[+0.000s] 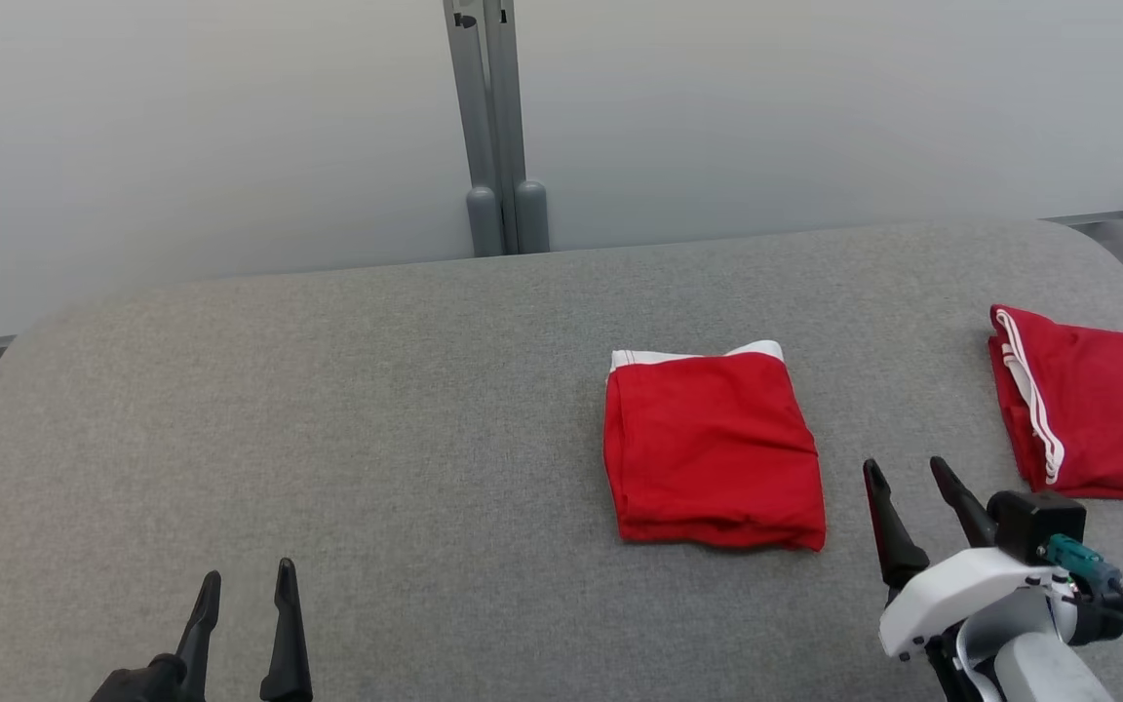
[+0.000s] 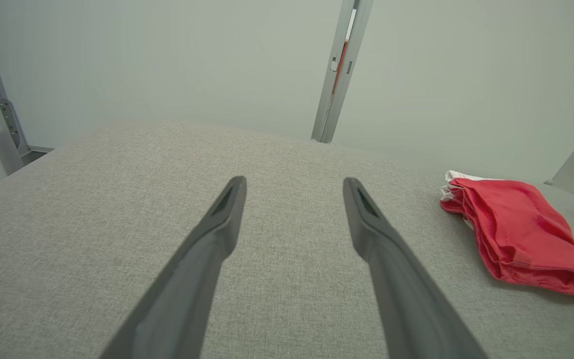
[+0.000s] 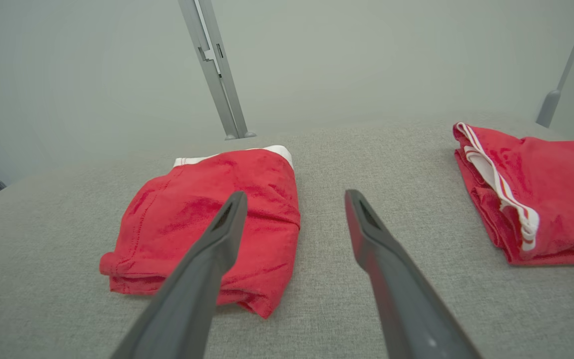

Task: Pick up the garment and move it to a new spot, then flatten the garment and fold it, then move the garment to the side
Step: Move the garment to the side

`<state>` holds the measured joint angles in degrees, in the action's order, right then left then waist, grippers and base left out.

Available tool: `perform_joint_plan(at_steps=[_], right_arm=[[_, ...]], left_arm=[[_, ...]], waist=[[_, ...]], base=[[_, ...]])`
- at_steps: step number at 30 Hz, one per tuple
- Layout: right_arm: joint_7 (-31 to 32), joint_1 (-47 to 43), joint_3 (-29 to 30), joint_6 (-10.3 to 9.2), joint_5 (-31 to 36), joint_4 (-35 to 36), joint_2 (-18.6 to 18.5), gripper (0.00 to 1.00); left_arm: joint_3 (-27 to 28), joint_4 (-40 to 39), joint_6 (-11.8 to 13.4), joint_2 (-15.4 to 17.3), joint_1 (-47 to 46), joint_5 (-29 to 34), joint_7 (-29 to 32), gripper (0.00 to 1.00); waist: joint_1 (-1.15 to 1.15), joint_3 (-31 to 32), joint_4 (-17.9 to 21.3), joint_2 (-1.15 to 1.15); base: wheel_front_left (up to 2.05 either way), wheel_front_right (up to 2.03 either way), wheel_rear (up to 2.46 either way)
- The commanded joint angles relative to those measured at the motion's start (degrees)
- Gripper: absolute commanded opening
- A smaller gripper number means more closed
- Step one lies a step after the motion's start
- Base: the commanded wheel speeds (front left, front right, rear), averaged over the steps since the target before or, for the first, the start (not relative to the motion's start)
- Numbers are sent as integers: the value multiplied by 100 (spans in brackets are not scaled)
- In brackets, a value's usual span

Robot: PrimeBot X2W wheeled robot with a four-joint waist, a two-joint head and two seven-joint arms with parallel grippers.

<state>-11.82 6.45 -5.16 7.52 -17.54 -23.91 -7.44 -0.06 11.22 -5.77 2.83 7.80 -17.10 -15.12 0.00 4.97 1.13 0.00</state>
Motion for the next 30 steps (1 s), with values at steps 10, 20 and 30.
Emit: perform_joint_plan(at_steps=[10, 20, 30], right_arm=[[1349, 914, 449, -6, -130, -326, -247, 100], [2174, 1413, 764, -7, 142, -1244, -573, 100], [2353, 1633, 814, -6, -73, -2167, -452, 100]], left_arm=[[-228, -122, -13, 16, -52, 4, 0, 100], [-336, -139, -74, 15, -318, -17, 0, 100], [-554, -128, -63, 15, -467, -103, 0, 100]], waist=[[0, -416, -710, 0], [0, -936, -1407, 0], [0, -1235, -1669, 0]], base=[[0, 0, 0], [0, 0, 0], [0, 0, 0]])
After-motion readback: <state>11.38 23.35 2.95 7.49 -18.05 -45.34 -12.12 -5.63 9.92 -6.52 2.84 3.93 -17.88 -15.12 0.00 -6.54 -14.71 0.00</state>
